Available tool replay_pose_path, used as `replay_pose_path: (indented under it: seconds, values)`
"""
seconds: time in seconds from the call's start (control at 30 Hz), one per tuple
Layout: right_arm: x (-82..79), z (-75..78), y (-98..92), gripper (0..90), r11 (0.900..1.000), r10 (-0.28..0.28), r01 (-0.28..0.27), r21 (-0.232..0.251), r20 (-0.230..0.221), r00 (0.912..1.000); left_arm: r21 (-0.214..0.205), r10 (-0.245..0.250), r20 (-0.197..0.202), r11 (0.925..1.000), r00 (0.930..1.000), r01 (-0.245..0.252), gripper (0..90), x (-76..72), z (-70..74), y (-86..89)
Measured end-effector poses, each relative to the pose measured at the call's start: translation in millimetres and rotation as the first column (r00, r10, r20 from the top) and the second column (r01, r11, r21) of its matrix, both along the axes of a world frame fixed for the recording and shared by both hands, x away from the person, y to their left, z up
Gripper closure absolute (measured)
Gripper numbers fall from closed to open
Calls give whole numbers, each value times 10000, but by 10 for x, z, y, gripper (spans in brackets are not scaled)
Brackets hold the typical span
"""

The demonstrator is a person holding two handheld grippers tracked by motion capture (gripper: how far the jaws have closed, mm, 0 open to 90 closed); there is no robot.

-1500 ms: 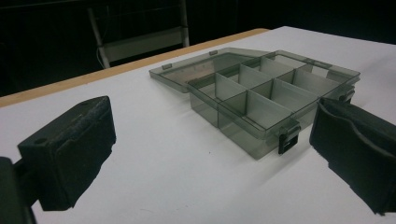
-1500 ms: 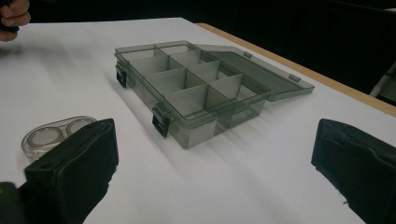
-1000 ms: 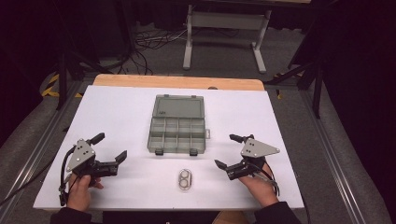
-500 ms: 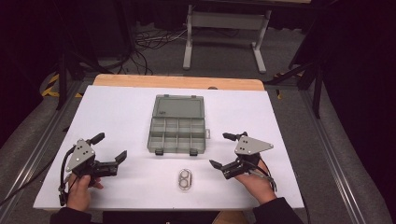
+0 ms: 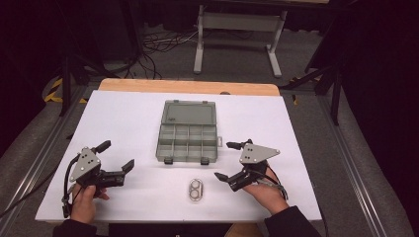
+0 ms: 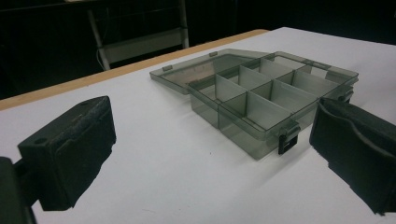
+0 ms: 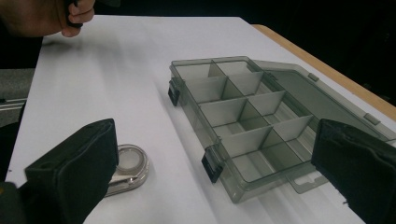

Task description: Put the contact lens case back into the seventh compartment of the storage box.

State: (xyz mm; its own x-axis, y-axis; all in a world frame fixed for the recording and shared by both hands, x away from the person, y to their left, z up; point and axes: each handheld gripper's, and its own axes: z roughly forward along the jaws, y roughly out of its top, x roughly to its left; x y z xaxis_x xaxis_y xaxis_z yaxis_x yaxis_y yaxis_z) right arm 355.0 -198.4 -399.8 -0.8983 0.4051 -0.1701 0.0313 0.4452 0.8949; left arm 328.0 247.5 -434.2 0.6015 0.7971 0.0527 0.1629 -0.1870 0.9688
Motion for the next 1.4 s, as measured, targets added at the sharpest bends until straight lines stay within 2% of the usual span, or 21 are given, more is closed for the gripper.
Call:
replay_pose_path:
  seconds: [0.27,0.73,1.0,1.4]
  values:
    - [6,18,119,15,9983,536,-538,-238,-102,9985,-19,-18,-8,10000,10000,18,13,-1,0,-1]
    - [12,10,274,15,9918,1142,-1158,-532,-312,9930,-16,-46,-19,10000,10000,46,13,0,2,-1]
    - [13,-7,418,15,9816,1644,-1680,-912,-457,9853,2,-62,-10,10000,10000,62,13,1,4,5]
    - [19,-34,543,16,9702,2042,-2121,-1169,-757,9760,-8,-54,-11,10000,10000,54,13,0,5,8]
